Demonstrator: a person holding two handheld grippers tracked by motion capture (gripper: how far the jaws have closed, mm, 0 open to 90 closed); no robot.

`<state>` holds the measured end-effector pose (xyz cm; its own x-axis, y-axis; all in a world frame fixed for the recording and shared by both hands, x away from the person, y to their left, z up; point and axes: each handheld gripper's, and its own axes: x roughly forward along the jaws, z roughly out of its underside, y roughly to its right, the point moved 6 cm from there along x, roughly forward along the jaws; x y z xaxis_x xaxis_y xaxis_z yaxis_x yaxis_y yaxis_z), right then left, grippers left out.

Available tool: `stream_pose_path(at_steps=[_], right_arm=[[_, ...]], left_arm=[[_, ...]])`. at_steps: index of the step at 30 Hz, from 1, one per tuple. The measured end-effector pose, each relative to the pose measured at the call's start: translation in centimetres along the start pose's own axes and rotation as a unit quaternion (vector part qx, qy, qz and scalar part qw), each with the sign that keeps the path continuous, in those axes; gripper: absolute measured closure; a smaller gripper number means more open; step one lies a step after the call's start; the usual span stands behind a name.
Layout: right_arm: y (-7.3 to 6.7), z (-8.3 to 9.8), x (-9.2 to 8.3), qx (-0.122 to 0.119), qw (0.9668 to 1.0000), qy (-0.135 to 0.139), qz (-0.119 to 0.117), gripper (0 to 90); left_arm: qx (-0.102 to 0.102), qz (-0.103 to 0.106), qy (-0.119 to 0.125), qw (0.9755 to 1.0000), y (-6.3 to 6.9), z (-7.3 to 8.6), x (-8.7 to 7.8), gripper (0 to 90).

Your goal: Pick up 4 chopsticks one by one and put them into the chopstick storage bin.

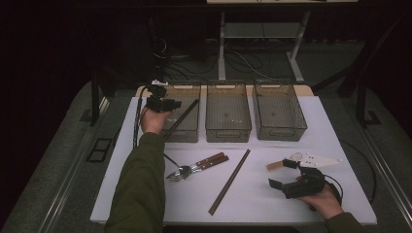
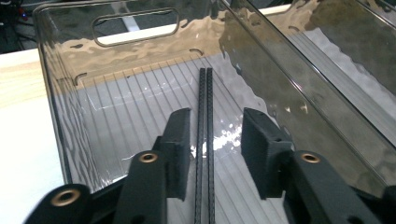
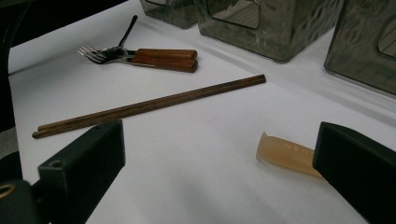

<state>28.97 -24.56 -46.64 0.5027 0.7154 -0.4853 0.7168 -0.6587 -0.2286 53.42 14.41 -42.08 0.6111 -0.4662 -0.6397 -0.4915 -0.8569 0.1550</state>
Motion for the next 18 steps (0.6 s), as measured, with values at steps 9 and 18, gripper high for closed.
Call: stream_pose_path(at_steps=[9,18], right_arm=[[0.1,0.1,0.0,0.0,1.0,-0.001,0.003,2.4],[0.1,0.1,0.0,-0.001,1.0,-0.005,0.006,2.4]], left_arm=[[0.014,0.042,0.001,0.999,1.8,-0.1,-1.6,41.0],[0.052,0.074,0.016,0.9958,3.9,0.2,-3.7,26.6]])
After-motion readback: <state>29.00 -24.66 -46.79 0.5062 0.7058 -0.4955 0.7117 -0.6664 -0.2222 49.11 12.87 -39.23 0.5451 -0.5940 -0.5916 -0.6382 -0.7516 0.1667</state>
